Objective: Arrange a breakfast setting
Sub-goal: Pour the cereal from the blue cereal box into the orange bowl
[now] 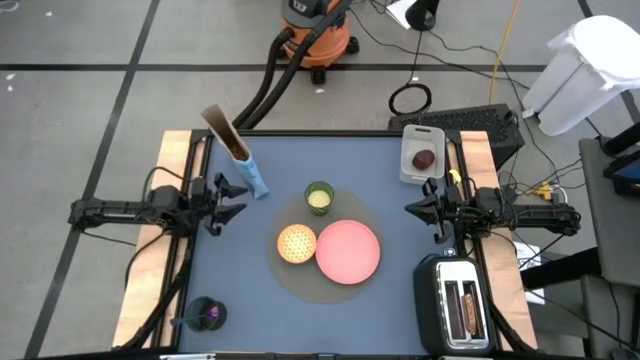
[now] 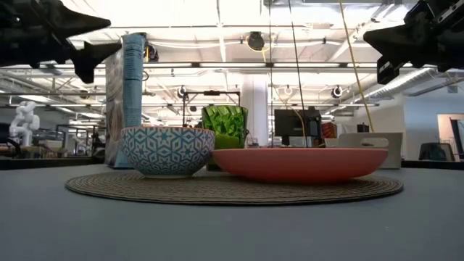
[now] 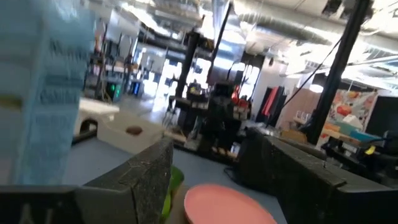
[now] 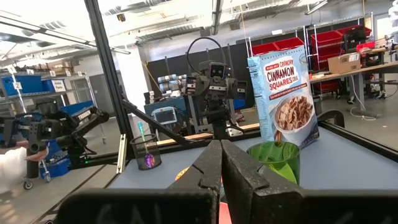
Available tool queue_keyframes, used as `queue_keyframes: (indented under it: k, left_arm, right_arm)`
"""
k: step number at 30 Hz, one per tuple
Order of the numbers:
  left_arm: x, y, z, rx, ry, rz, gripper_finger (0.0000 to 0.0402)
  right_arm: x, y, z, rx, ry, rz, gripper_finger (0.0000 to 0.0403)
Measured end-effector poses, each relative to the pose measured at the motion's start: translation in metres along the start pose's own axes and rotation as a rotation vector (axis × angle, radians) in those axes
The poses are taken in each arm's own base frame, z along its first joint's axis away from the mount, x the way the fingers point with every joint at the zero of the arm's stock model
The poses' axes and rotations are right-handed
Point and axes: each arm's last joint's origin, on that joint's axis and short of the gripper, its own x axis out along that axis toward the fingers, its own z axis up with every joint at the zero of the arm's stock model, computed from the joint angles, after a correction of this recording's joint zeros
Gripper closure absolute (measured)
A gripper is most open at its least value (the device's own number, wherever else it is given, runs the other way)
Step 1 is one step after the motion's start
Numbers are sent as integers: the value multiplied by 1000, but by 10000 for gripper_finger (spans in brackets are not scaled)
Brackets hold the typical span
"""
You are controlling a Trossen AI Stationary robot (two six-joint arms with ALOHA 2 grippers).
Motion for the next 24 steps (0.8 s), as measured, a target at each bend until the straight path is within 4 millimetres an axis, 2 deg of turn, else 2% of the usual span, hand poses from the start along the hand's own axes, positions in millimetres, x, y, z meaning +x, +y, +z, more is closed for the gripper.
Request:
queue_keyframes:
  k: [6,12,16,24]
  left_arm:
    - [7,1,-6,-83,48,14,146]
    - [13,-7,2,-130,-7,-46,146]
    - [23,-19,20,-95,-15,-96,146]
    - [54,-41,72,6,-5,-91,146]
  right_arm:
    - [0,0,0,0,0,0,397]
    - [0,0,0,0,1,0,397]
    - [0,0,0,0,0,0,397]
    - [0,0,0,0,0,0,397]
